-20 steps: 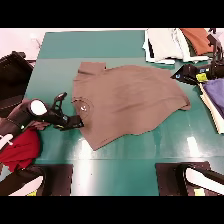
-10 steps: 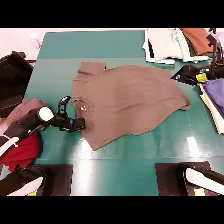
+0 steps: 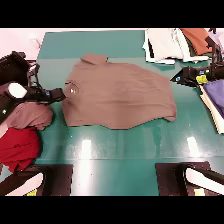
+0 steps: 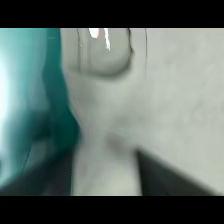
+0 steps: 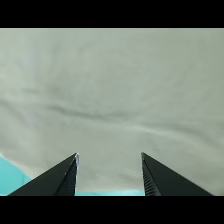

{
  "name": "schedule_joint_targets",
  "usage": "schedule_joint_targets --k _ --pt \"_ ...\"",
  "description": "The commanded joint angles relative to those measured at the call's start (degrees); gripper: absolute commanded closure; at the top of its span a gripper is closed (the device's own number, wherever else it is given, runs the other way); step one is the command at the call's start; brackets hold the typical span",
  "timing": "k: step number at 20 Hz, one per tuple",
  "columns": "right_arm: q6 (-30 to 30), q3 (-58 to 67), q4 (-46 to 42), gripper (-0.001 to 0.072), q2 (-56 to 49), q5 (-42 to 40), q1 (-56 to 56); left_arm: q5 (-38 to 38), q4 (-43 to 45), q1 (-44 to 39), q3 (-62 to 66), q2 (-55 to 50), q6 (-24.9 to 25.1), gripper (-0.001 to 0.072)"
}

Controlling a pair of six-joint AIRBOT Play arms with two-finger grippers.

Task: Fold the shirts.

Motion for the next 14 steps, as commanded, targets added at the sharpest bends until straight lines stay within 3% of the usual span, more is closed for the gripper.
schedule_joint_targets --k 1,3,7,14 --pt "-0.04 0.00 -0.02 0.0267 0.04 0.17 0.00 -11.02 1.75 4.90 1.51 0.02 3.80 0.0209" --pt "-0.42 0.00 -0.04 0.0267 0.04 0.13 0.00 -13.53 1.46 4.98 -1.90 0.07 5.51 0.0209" --pt "-0.42 0.00 -0.02 0.0267 0.04 -0.26 0.00 -10.49 -3.10 4.81 -10.49 0.04 5.64 0.0208" --pt "-0.39 0.00 -0.02 0.0268 0.04 -1.29 0.02 -7.34 -16.09 4.81 -19.85 0.04 14.56 0.0210"
